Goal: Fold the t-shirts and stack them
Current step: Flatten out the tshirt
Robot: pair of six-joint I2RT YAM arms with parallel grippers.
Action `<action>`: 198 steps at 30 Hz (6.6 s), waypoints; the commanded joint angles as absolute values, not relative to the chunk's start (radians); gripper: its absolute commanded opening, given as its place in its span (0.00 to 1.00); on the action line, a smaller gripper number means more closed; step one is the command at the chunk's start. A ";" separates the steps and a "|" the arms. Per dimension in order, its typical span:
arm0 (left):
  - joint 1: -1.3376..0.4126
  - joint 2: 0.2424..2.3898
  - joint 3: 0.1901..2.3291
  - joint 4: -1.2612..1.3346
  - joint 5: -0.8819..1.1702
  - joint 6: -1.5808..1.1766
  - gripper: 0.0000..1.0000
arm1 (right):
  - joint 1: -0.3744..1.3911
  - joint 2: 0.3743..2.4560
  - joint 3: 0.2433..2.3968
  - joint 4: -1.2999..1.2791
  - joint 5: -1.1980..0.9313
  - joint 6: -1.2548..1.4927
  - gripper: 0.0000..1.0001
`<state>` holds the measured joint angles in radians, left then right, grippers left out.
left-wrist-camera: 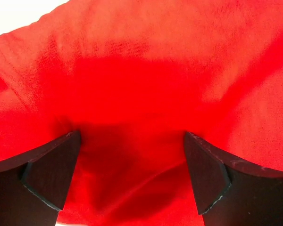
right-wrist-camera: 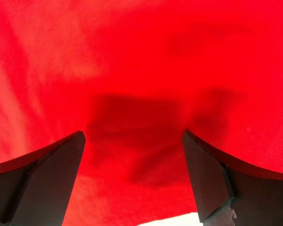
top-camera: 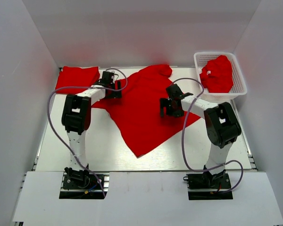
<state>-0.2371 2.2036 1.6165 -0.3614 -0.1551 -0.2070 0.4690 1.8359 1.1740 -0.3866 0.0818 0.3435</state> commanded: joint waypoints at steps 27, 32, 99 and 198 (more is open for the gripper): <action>-0.505 1.528 1.239 -0.732 0.058 -0.336 1.00 | 0.229 2.113 1.849 -0.546 0.054 0.041 0.90; -0.555 1.519 1.249 -0.824 0.058 -0.336 1.00 | 0.250 1.981 1.723 -0.529 0.009 0.035 0.90; -0.965 1.539 1.267 -0.971 -0.590 -0.790 0.00 | 0.229 1.198 0.922 -0.517 0.480 0.463 0.90; -0.787 1.028 2.121 -0.396 -0.566 0.210 0.00 | -0.127 1.037 1.959 -0.336 0.137 0.108 0.00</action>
